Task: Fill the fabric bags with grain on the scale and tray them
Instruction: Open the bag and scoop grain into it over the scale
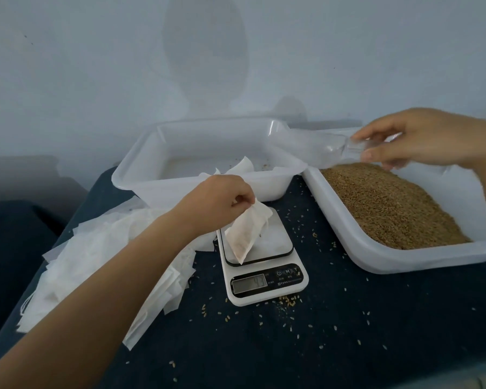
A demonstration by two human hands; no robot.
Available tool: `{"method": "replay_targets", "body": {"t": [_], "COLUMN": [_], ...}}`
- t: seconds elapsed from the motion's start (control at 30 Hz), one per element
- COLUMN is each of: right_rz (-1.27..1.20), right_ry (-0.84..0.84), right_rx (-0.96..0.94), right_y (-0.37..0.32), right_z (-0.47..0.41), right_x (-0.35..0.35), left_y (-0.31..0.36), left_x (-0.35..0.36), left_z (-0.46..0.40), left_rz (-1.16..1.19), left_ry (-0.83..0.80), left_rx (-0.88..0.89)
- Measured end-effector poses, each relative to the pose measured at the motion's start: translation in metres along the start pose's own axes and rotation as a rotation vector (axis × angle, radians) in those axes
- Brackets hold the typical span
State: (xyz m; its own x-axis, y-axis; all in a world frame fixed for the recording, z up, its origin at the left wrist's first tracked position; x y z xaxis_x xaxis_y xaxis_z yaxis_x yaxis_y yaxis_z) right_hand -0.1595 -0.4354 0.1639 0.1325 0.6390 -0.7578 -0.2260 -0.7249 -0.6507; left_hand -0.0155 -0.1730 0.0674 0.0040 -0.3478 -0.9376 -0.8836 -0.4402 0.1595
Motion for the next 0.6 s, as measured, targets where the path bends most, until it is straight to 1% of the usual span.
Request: {"method": "replay_targets", "body": {"t": [0.07,0.1,0.27,0.33,0.4,0.5,0.6], "right_rz": [-0.130,-0.127,-0.040,0.061,0.149,0.177,0.200], "right_ry": [0.116,0.148,0.190,0.160,0.086,-0.002,-0.011], "right_rx": [0.081,0.138,0.471,0.556,0.565,0.536,0.487], "right_y": [0.026,0.037,0.072,0.076,0.079,0.081,0.079], "right_z": [-0.002,-0.005,-0.028,-0.035,-0.039,-0.043,-0.045], "right_x": [0.011,0.018,0.048,0.061,0.073,0.085,0.088], "left_y": [0.004,0.006,0.016,0.019,0.019,0.020,0.021], "left_x": [0.005,0.008,0.024,0.031,0.037,0.044,0.048], "left_z": [-0.006,-0.008,-0.020,-0.023,-0.024,-0.026,-0.024], "left_rz": [0.011,0.015,0.000,0.000,0.002,0.020,0.032], "left_ry": [-0.018,-0.028,-0.101,-0.108,-0.118,-0.146,-0.153], "left_rx": [-0.003,-0.005,-0.001,0.009,0.010,0.009,0.002]}}
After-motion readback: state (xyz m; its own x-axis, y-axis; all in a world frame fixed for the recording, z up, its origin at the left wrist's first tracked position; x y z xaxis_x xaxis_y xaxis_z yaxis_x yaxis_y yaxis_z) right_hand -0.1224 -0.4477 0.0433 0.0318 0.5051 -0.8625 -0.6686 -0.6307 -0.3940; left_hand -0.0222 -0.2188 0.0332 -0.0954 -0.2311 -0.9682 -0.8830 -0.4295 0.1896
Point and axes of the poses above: each hand's wrist, its own z-axis away from the middle knuckle, its own x-axis out of the palm, y = z × x, the point moved 1 cm from there along -z, towards the middle knuckle, and after that the axes turned 9 degrees about -z, right-handed, at the moved point
